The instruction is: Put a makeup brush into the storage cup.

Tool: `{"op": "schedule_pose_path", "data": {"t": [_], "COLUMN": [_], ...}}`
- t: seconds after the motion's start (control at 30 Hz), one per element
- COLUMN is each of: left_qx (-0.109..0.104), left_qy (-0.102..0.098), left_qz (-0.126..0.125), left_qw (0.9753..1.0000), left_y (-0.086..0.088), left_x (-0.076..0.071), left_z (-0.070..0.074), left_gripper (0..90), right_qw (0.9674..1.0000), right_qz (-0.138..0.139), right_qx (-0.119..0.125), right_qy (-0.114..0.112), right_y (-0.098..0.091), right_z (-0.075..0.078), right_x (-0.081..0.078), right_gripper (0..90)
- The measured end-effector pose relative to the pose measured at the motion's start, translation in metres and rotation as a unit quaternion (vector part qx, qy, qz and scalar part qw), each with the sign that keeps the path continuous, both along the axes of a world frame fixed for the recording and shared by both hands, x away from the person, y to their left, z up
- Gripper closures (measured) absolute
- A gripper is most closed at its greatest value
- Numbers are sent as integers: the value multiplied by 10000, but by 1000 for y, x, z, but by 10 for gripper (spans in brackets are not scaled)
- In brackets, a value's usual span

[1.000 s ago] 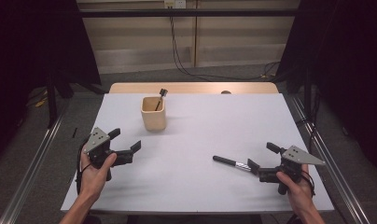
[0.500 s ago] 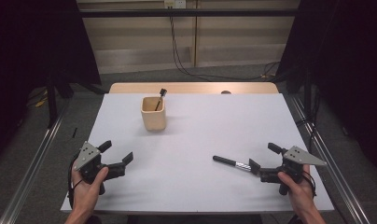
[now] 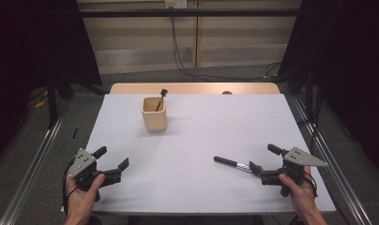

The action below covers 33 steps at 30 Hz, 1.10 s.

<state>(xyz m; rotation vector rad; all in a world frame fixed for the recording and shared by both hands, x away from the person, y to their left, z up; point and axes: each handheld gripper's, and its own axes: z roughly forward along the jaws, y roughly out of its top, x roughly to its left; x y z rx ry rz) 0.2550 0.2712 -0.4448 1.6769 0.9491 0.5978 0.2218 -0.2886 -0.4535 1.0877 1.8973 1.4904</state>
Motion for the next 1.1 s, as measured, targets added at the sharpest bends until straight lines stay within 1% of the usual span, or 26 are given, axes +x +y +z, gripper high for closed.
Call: {"op": "schedule_pose_path", "data": {"t": [0.07, 0.13, 0.2, 0.3, 0.43, 0.57, 0.7, 0.73, 0.83, 0.93, 1.0, 1.03, 1.1], "left_qx": [-15, 15, 146, 45, 28, 5, 6, 14, 52, 134, 115, 108, 93], "left_qy": [-16, 0, -31, 5, 49, 91, 64, 57, 35, 67, 54, 52, 64], "left_qz": [10, -59, -114, -133, -86, -49, -85, -92, -123, -144, -129, -125, -125], "left_qw": [10000, 10000, 9998, 9999, 9999, 9999, 9999, 9999, 9999, 9998, 9998, 9998, 9999], "left_y": [1, 0, -2, -2, 0, 0, -2, -2, -3, -3, -3, -3, -3], "left_x": [-1, -1, -2, -1, -2, -3, -4, -4, -4, -3, -4, -4, -4], "left_z": [0, -2, -2, -1, -2, -3, -1, -1, -1, -2, -1, -1, -1], "left_gripper": [51, 52, 55, 58, 56, 58, 57, 57, 56, 58, 58, 58, 57], "right_qw": [10000, 10000, 10000, 10000, 9999, 9999, 9996, 9995, 9997, 9996, 9995, 9993, 9990], "right_qz": [-19, -10, -14, 16, 65, 103, 284, 301, 224, 239, 281, 330, 364], "right_qx": [33, 18, 26, 35, 0, 89, 72, 25, -28, -96, -88, -141, -171], "right_qy": [-20, -49, -53, -72, -77, -64, -63, -43, 90, 93, 120, 143, 217], "right_y": [0, 0, 1, 5, 9, 16, 24, 25, 31, 31, 31, 31, 32], "right_z": [1, 2, 3, 4, 6, 11, 14, 15, 16, 18, 20, 21, 23], "right_x": [0, 0, 2, 6, 11, 15, 19, 21, 25, 29, 31, 33, 36], "right_gripper": [0, 0, 0, 0, 0, 0, 0, 0, 2, 0, 0, 0, 0]}}
